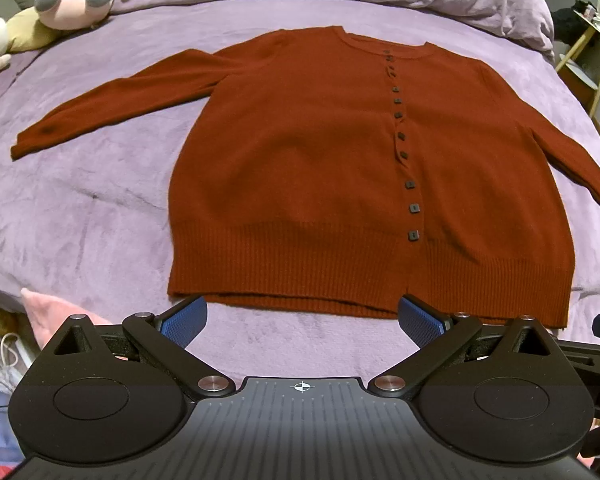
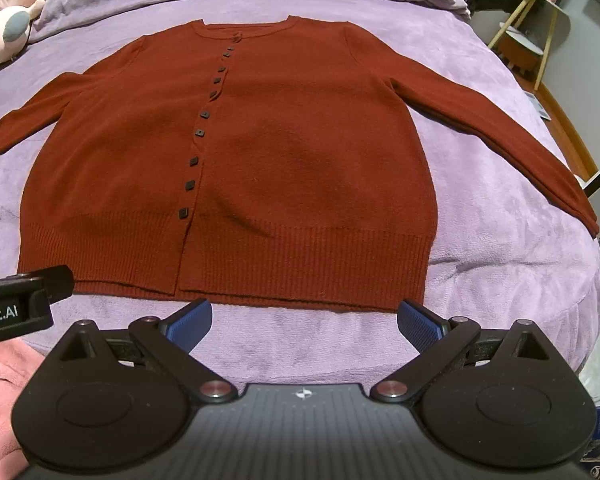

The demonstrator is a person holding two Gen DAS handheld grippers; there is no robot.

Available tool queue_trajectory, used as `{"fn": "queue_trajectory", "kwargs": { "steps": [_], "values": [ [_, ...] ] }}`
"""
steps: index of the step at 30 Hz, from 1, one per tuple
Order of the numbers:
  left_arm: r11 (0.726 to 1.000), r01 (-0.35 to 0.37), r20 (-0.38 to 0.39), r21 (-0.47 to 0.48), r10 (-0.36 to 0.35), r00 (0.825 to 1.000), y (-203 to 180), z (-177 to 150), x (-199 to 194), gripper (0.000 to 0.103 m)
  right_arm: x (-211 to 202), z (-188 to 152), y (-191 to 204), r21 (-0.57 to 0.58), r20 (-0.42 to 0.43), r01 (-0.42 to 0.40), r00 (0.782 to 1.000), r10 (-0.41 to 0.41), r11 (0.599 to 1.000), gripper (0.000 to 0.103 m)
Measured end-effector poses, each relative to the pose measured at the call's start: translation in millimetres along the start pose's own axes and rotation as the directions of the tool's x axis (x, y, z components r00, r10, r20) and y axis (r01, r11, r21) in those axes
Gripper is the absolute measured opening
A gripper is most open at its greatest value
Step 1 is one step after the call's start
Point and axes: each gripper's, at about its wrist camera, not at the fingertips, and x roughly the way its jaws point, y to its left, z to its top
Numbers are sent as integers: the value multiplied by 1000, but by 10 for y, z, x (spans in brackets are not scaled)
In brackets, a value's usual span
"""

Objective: Fold small clothes

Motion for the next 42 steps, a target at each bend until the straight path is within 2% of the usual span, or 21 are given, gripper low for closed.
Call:
{"fn": "queue_trajectory", "kwargs": {
  "steps": [23,31,42],
  "values": [
    [1000,-16,-13,3,16,1000,-18,-22,38,103,34,14,-40,14,-12,-7,1000,7,1000,99],
    [995,-87,-38,40,88,995,-24,-24,91,103,78,3,-29,21,-19,-16,1000,16,1000,99],
    [997,-74,-64,36,76,995,-66,-21,186,103,188,-48,-124,57,-27,-96,995,97,994,99]
  ]
}}
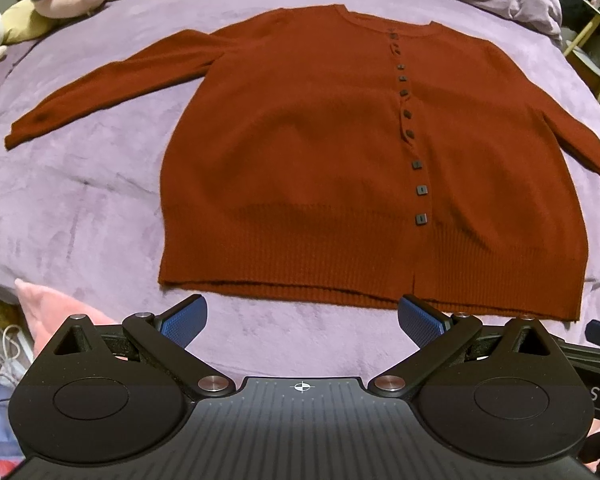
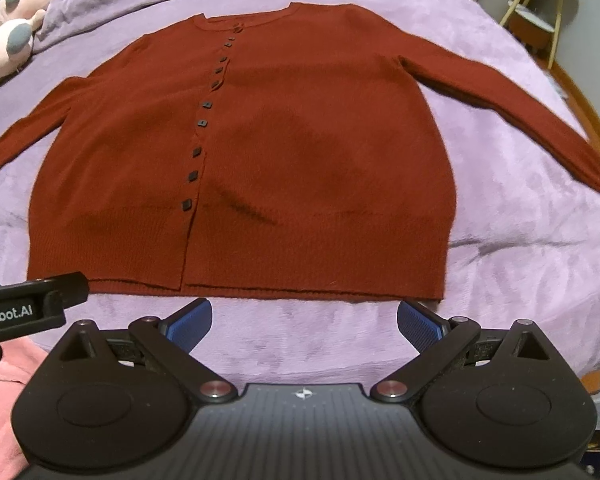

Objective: Fold small clothes

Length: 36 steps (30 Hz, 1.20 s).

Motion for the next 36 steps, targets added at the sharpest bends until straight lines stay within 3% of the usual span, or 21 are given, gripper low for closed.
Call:
{"fn": "queue_trajectory", "kwargs": {
  "steps": [8,20,23,25,27,29,31,34,36],
  "values": [
    [1000,14,-8,2,-14,1000,-99,29,110,103,144,-45,-187,61,-26,-100,994,102,993,99],
    [1000,12,-7,21,-11,1000,-204,176,292,103,280,9,-495,128,28,-222,975,220,967,99],
    [1000,3,28,12,-3,1000,-198,310,378,103,209,34,-743,102,195,-233,958,210,967,99],
    [1000,26,45,-10,-25,999,-177,417,481,103,148,54,-1012,114,350,-191,926,141,975,99],
    [999,31,57,-36,-29,998,-156,508,604,103,155,136,-1350,184,421,-167,904,76,969,99],
    [998,16,75,-68,-11,997,-130,572,711,103,212,251,-1734,293,425,-146,905,8,945,99],
    [996,1,96,-86,7,995,-102,616,791,103,287,304,-2195,434,451,-155,890,-65,888,99],
    [994,-13,115,-105,25,993,-53,649,898,103,420,260,-2827,615,498,-228,855,-147,755,98],
    [991,-4,73,-134,14,997,5,654,993,103,558,212,-3148,692,507,-289,847,-159,662,90]
  ]
}}
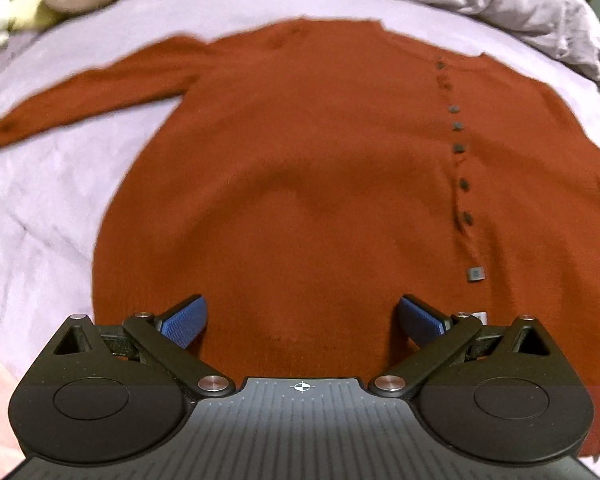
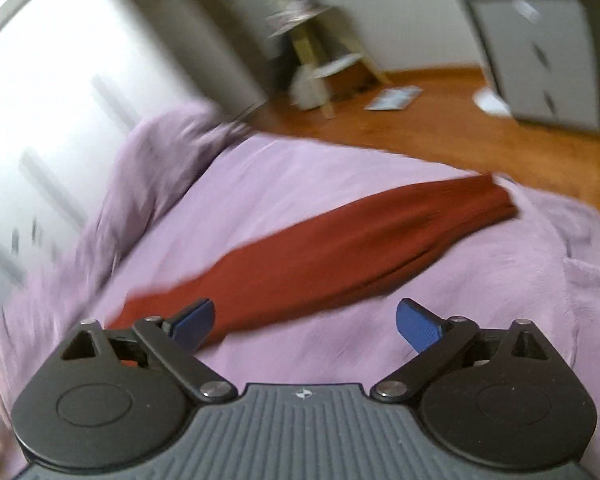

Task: Fold small clothes
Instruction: 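Grasp one side of the cardigan with the right tool and fold it inward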

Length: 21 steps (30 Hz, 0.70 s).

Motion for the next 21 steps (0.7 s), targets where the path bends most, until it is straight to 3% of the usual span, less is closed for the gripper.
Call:
{"fn": "queue_trajectory", "kwargs": {
  "steps": [2,4,11,14,17,21],
  "values": [
    [999,9,-7,-37,-9,1000,58,-31,50,103,147,91,-255,122,8,10,1000,-11,992,77],
    [997,24,20,-71,-23,1000,115,-72,47,103,277,68,-450,216,9,15,1000,-18,976,58],
    [999,44,35,-30,-43,998,186,-188,73,103,452,19,-951,499,80,-102,994,72,860,49],
    [997,59,26,-41,-58,998,163,-184,90,103,506,21,-1008,517,68,-105,994,82,849,42],
    [997,64,38,-37,-62,997,158,-196,90,103,529,107,-997,479,41,-69,998,56,875,31],
    [996,81,66,-25,-79,995,182,-231,80,103,546,194,-975,452,25,-17,1000,7,892,9]
  ]
}}
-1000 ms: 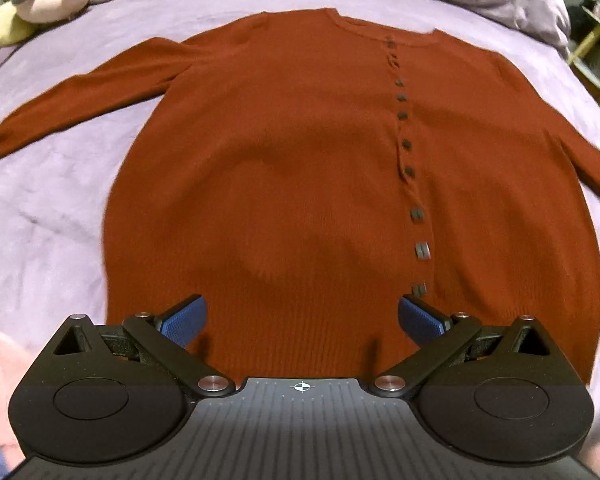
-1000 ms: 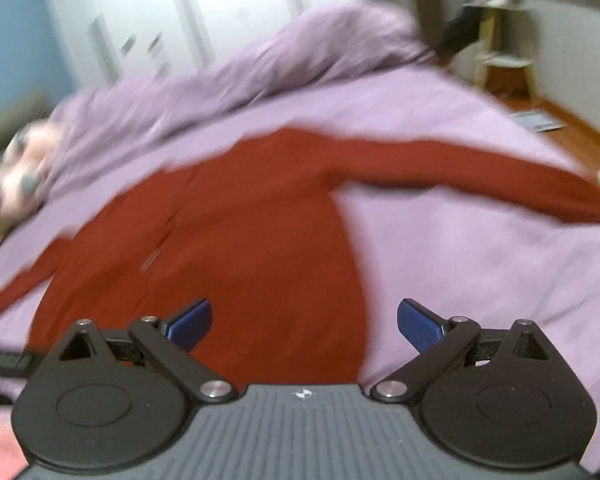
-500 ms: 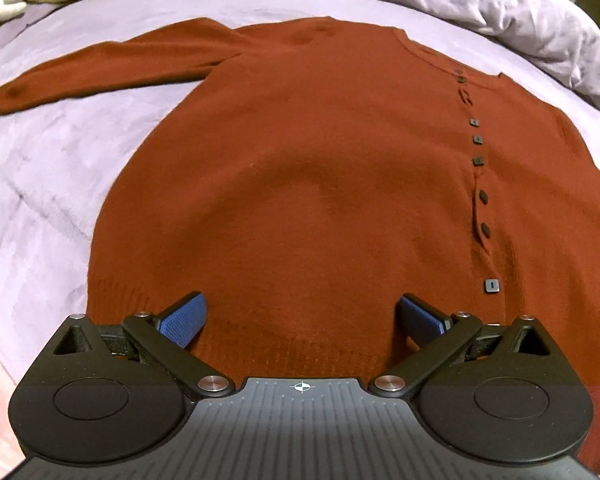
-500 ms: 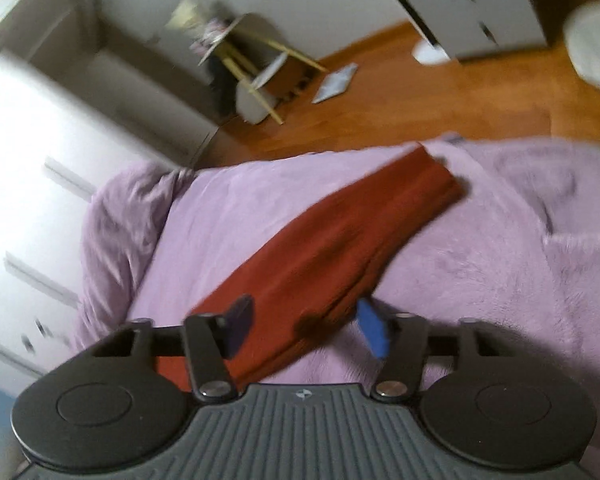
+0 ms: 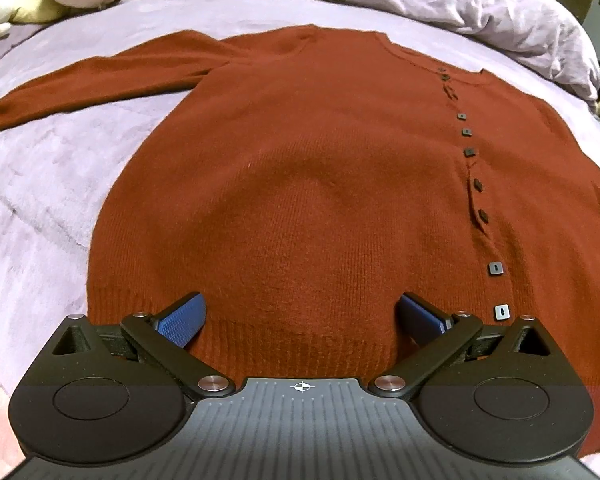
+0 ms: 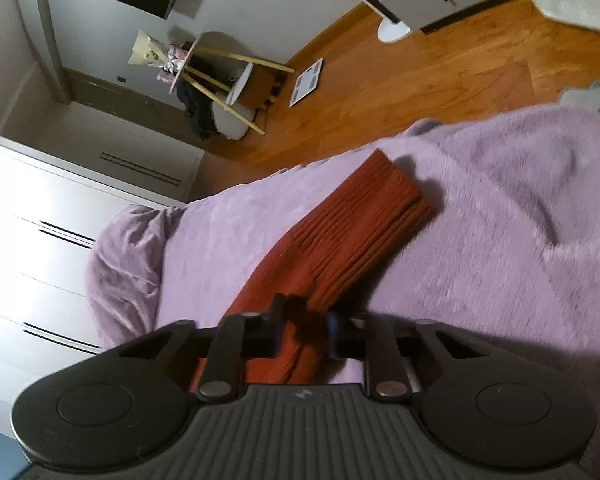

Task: Fold small clothes
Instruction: 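Grasp one side of the cardigan with the right tool and fold it inward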

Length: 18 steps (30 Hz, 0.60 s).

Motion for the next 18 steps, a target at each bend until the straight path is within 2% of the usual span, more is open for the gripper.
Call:
{"fn": "queue_trajectory", "kwargs": {
  "steps": [3,5,7,9,11,12,14,15,16,18],
  "values": [
    [1000,7,11,13,-7,1000,9,-4,-34,103,-43,-10,255,-116,41,91,995,-87,989,7],
    [1000,5,5,26,-5,1000,-5,28,-71,103,-120,-140,568,-242,88,111,992,-92,964,7],
    [999,14,16,29,-15,1000,-29,90,-111,103,-206,-364,939,-360,73,37,997,-12,932,7],
    [997,68,41,31,-69,997,-60,195,-151,103,-261,-733,1382,-480,-24,-111,993,114,870,7],
    [990,140,69,32,-142,987,-109,339,-182,103,-323,-1196,1760,-570,-161,-279,960,228,773,7],
    [982,185,83,38,-188,979,-144,425,-191,103,-346,-1456,1915,-594,-248,-371,929,276,714,7],
    [966,252,101,48,-256,961,-230,581,-183,103,-331,-1887,2077,-566,-424,-519,850,314,641,7],
    [954,294,103,53,-298,949,-271,669,-153,103,-301,-2077,2090,-533,-489,-557,817,306,637,9],
    [941,333,105,53,-337,936,-302,745,-110,103,-266,-2234,2062,-503,-530,-573,796,292,648,12],
    [915,402,98,41,-405,909,-355,871,13,103,-181,-2440,1933,-468,-575,-565,778,252,679,13]
  ]
}}
